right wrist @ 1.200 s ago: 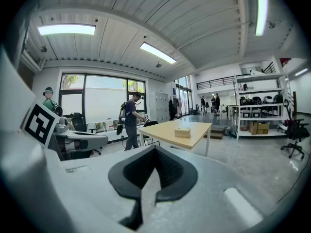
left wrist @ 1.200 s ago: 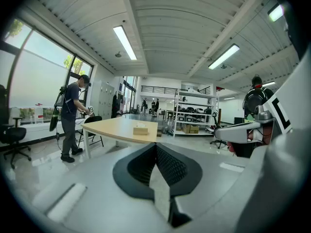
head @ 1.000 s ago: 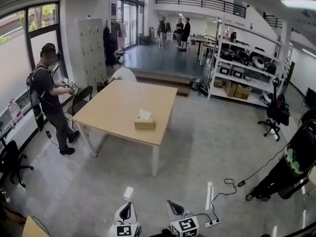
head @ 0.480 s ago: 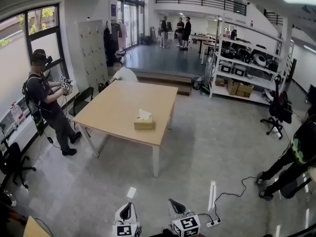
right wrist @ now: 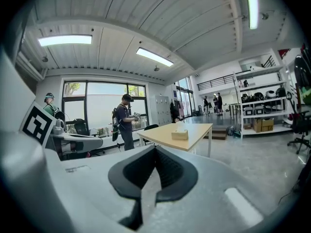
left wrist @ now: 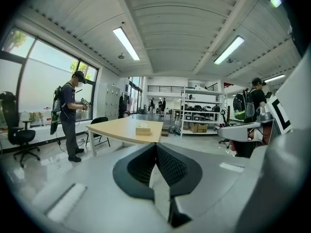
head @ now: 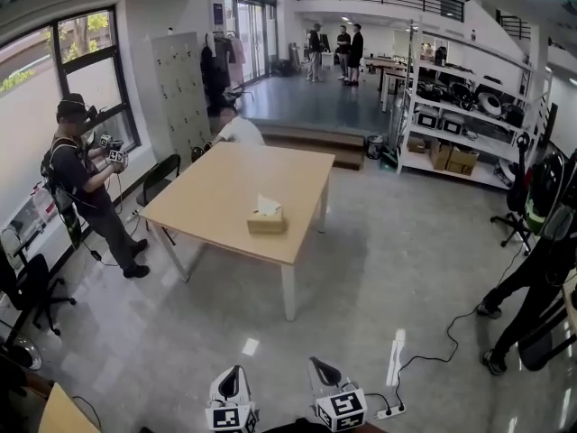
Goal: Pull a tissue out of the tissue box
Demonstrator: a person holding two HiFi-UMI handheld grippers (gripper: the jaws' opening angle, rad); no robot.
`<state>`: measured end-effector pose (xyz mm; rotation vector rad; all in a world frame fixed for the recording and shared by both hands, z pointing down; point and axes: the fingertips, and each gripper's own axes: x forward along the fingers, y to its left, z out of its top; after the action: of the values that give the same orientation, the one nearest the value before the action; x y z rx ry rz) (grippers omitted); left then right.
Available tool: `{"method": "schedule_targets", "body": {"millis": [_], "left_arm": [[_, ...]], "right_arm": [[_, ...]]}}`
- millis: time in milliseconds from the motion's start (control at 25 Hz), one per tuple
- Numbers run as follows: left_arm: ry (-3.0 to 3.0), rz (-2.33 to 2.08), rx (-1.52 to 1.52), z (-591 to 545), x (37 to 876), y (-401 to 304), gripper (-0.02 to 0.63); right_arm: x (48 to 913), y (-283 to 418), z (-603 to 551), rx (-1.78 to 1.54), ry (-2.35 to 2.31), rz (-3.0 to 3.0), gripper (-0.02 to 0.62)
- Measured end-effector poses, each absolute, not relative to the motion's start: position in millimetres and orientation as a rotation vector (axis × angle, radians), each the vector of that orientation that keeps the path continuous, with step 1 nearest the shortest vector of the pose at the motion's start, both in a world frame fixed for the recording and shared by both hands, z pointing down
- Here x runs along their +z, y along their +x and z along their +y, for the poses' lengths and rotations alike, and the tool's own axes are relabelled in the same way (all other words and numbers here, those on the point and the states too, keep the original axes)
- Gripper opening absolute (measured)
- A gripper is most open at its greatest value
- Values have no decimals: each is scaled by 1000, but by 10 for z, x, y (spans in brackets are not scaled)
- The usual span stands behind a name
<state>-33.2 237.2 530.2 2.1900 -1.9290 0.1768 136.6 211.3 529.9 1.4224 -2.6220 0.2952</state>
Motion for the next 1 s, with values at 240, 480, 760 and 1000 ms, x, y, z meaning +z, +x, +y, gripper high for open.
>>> {"method": "schedule_targets", "body": {"millis": [240,480,760,1000], "left_arm": [[2182,-1948,184,2320,5304,-126,18],[2209,-1920,224,2254,5307,52,51],[2211,-1914,263,2064,5420,74,18],[2242,-1849,248,1750,5517,102,18]], "right_arm": [[5310,1580,1958,285,1408,-2644,-6],[5315,1703,1885,306,1410,-2651,-7],[5448,1760,1759,331,1441,-2625,-6],[5547,1810,1585,341,1497,-2553,-6]]}}
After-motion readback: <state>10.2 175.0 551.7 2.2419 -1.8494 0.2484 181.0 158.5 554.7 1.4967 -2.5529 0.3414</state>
